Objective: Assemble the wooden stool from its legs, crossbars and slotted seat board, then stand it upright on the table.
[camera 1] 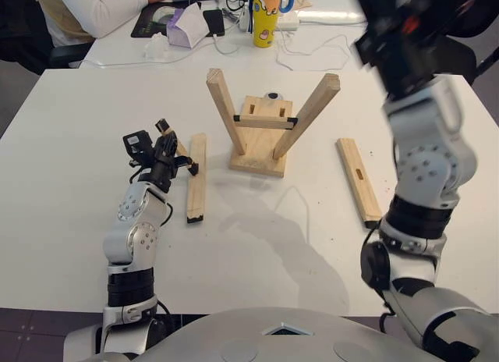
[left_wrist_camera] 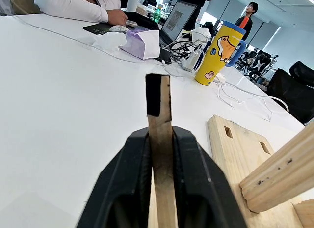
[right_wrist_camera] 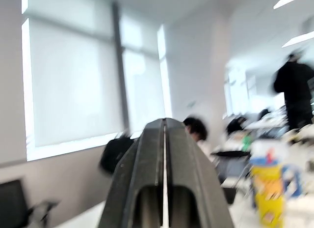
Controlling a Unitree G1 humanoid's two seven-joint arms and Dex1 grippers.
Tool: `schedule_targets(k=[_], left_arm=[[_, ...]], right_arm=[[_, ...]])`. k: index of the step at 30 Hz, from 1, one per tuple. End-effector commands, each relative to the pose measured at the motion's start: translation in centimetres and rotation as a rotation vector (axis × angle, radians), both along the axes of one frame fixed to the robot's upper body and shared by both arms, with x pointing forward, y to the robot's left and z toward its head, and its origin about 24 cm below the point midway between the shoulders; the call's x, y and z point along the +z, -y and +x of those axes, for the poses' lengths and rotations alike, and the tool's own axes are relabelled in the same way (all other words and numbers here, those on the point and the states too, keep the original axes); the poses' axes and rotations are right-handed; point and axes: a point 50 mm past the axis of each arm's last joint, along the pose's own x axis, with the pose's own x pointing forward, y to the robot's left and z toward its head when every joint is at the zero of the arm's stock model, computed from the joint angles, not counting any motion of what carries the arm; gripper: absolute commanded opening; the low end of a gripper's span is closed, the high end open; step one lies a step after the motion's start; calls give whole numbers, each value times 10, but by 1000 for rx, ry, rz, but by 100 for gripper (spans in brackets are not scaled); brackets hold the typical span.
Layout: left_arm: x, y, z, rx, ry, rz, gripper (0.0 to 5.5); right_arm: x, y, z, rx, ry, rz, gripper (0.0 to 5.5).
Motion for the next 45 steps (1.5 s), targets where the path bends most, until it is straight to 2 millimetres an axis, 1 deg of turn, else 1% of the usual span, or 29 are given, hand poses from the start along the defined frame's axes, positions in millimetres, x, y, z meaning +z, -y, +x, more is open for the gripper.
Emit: schedule_targets(k=[1, 4, 5, 7, 11, 13, 16, 20, 26, 29, 33, 41, 43, 45], left_arm=[[-8, 2, -4, -47, -21, 83, 44], [-7, 2, -5, -54, 0, 120, 44], [-6, 2, -5, -49, 9, 125, 44], [-5, 1, -5, -41, 29, 132, 44], [4, -2, -3, -10, 96, 107, 44], [8, -3, -1, 7, 127, 77, 44], [10, -5, 1, 40, 138, 3, 44], [9, -4, 5, 48, 144, -14, 44], [-4, 2, 5, 70, 118, -6, 44], [-9, 4, 3, 76, 106, -22, 44], [-14, 3, -2, 100, 86, -32, 44], [-15, 1, -14, 131, 79, -34, 44], [-20, 2, -15, 126, 58, -28, 44], [-28, 3, -18, 114, 25, 36, 44]], right_arm=[[-24, 27, 16, -258, -122, -1, 0], [-57, 43, 22, -398, -234, -80, 0], [-67, 46, 22, -426, -254, -119, 0], [-85, 51, 22, -453, -306, -137, 0], [-110, 55, 19, -476, -362, -166, 0], [-119, 56, 18, -478, -384, -175, 0], [-130, 55, 17, -464, -410, -191, 0], [-138, 55, 14, -457, -427, -202, 0], [-138, 55, 17, -443, -428, -210, 0], [-139, 55, 17, -439, -427, -223, 0], [-143, 55, 17, -437, -433, -237, 0], [-145, 58, 16, -443, -438, -249, 0], [-146, 58, 16, -443, -439, -251, 0], [-145, 58, 17, -440, -439, -254, 0]])
